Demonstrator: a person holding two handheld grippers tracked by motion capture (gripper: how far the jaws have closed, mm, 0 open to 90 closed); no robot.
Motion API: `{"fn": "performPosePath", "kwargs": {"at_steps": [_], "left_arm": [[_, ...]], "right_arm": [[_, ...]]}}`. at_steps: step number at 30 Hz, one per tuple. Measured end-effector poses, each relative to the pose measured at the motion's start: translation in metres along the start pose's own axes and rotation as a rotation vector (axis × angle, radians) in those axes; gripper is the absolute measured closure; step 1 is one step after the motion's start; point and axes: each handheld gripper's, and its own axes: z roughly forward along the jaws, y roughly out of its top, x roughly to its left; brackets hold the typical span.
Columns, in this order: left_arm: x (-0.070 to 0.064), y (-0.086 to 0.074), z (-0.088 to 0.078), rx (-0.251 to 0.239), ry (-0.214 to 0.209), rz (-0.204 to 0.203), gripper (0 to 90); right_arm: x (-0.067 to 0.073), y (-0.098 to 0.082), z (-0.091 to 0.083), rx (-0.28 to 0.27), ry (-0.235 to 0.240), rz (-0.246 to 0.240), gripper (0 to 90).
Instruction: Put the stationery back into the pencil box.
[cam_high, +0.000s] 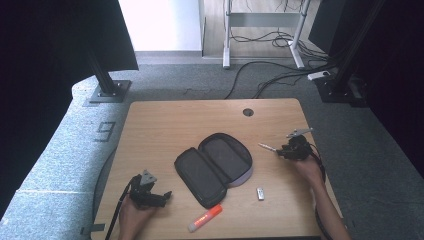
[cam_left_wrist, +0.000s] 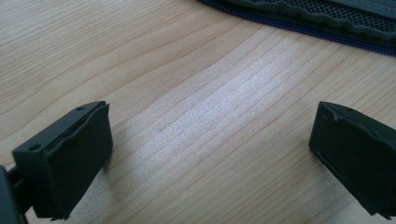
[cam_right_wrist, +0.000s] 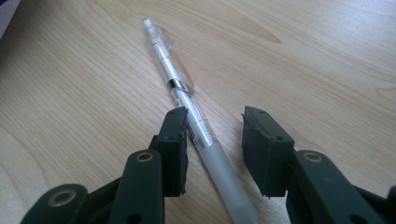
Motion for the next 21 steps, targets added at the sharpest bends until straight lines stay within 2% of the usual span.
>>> {"fn": "performPosePath", "kwargs": {"at_steps": [15, 21], "left_arm": [[-0.0001, 0.0, 0.0001, -0.001, 0.001, 0.0, 0.0], [-0.0001, 0.0, 0.0001, -0.001, 0.001, 0.0, 0.0]], "right_arm": [[-0.0046, 0.0011, -0.0009, 0.01, -0.011, 0.042, 76.8], [-0.0047, 0.0009, -0.0008, 0.006, -0.015, 0.058, 77.6]]}}
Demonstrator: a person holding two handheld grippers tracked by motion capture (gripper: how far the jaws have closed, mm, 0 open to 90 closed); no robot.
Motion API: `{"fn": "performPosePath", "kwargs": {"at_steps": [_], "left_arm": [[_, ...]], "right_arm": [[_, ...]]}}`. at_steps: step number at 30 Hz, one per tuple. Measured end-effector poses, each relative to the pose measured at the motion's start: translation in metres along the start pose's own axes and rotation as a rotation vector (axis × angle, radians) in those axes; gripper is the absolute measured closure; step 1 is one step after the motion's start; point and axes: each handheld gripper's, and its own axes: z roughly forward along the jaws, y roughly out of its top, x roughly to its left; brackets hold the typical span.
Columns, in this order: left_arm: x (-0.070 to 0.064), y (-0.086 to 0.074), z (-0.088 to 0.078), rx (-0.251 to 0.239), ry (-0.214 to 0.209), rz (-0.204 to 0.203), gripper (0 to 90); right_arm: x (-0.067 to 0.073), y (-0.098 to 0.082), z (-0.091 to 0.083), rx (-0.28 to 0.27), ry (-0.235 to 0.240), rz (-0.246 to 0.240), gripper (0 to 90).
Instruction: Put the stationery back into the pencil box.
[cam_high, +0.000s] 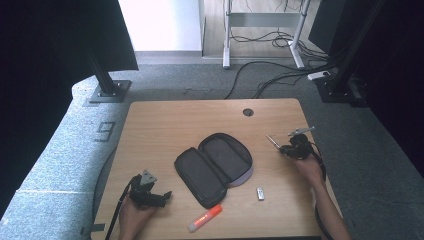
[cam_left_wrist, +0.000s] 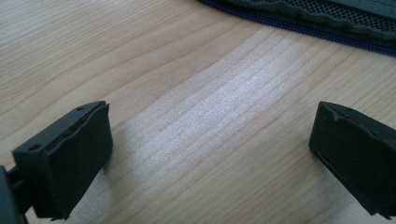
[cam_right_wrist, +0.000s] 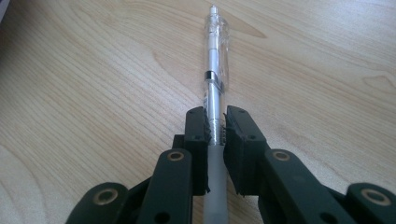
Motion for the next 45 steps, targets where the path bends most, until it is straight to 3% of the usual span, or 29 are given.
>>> {"fn": "performPosePath", "kwargs": {"at_steps": [7, 20, 45], "left_arm": [[0.0, 0.0, 0.0, 0.001, -0.001, 0.001, 0.0], [0.0, 0.0, 0.0, 0.0, -0.002, 0.002, 0.0], [0.0, 0.0, 0.0, 0.0, -0.001, 0.002, 0.0]], "right_arm": [[0.001, -0.001, -0.001, -0.004, -0.002, 0.027, 77.9], [0.006, 0.001, -0.01, -0.006, -0.013, 0.024, 78.0], [0.031, 0.015, -0.045, -0.065, -0.014, -0.029, 78.3]]}}
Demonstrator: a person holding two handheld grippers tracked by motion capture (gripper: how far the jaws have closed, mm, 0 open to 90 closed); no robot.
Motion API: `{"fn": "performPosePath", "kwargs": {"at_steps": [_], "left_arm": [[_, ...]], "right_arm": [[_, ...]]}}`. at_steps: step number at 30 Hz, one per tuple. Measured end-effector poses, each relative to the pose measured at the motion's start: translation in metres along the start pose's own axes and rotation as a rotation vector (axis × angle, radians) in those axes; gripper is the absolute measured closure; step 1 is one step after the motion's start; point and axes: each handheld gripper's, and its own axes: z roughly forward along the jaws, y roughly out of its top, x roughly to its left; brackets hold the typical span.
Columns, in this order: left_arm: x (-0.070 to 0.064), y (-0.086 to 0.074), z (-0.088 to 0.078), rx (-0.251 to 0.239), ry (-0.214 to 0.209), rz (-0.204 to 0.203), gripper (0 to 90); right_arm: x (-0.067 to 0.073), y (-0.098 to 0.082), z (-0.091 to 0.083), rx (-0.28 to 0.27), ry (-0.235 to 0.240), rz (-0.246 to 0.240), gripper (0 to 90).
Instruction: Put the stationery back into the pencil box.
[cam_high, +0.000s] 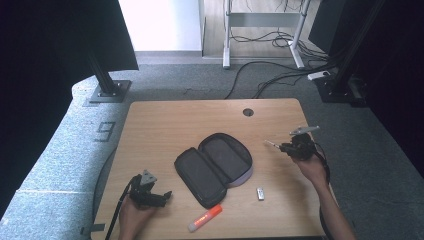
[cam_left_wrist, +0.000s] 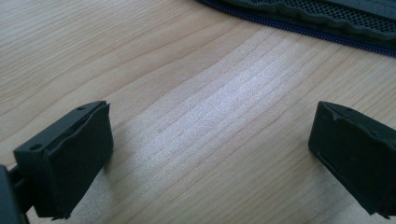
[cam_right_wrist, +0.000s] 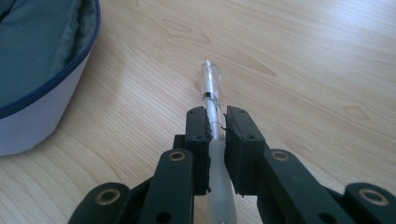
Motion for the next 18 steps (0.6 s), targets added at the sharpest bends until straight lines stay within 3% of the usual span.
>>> {"fn": "performPosePath", "kwargs": {"at_steps": [18], "left_arm": [[0.0, 0.0, 0.0, 0.0, 0.0, 0.0, 0.0]], "right_arm": [[0.01, 0.017, -0.015, -0.044, 0.023, -0.015, 78.4]]}}
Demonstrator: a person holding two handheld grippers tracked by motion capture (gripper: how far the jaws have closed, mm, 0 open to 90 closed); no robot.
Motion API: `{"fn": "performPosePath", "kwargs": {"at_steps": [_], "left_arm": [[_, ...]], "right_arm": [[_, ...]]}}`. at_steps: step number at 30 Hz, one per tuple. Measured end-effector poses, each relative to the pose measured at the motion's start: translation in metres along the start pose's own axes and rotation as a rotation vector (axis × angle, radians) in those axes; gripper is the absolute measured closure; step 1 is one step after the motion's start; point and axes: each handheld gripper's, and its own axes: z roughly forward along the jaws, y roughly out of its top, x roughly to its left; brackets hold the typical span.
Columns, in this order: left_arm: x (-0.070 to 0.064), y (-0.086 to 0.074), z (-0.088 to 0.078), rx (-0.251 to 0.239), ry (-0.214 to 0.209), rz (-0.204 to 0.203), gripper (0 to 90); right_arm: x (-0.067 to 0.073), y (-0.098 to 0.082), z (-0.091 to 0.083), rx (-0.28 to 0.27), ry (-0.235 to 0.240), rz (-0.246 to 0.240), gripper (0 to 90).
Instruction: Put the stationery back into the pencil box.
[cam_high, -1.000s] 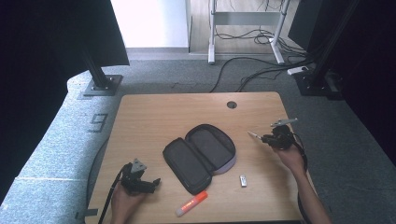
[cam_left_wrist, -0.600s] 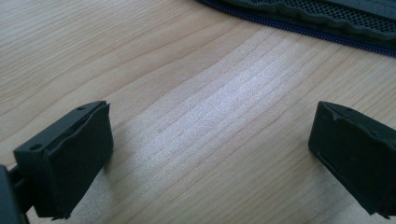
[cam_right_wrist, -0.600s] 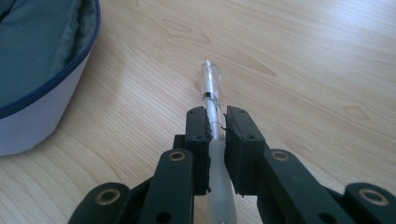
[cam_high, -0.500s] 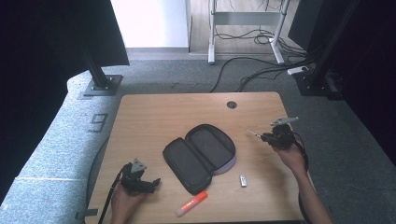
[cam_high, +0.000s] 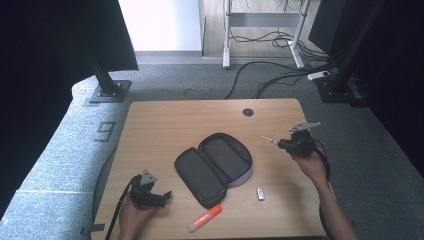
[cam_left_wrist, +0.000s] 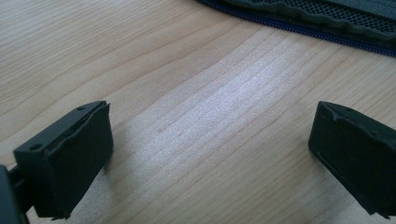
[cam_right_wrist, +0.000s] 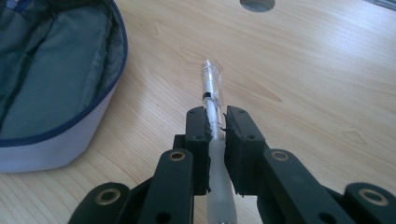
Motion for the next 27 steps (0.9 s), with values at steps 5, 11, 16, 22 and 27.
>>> {"fn": "performPosePath", "kwargs": {"at_steps": [5, 11, 16, 22, 27], "left_arm": [[0.0, 0.0, 0.0, 0.0, 0.0, 0.0, 0.0], [0.0, 0.0, 0.0, 0.0, 0.0, 0.0, 0.0], [0.0, 0.0, 0.0, -0.001, 0.0, 0.0, 0.0], [0.0, 0.0, 0.0, -0.002, 0.001, 0.0, 0.0], [0.0, 0.0, 0.0, -0.002, 0.001, 0.0, 0.0]], "right_arm": [[0.005, 0.008, -0.003, -0.011, 0.011, -0.01, 78.3], [0.013, 0.018, -0.004, -0.025, 0.026, -0.023, 78.3], [0.02, 0.027, -0.005, -0.036, 0.046, -0.029, 78.4], [0.03, 0.038, -0.003, -0.048, 0.063, -0.051, 78.3], [0.039, 0.046, 0.001, -0.055, 0.081, -0.066, 78.3]]}}
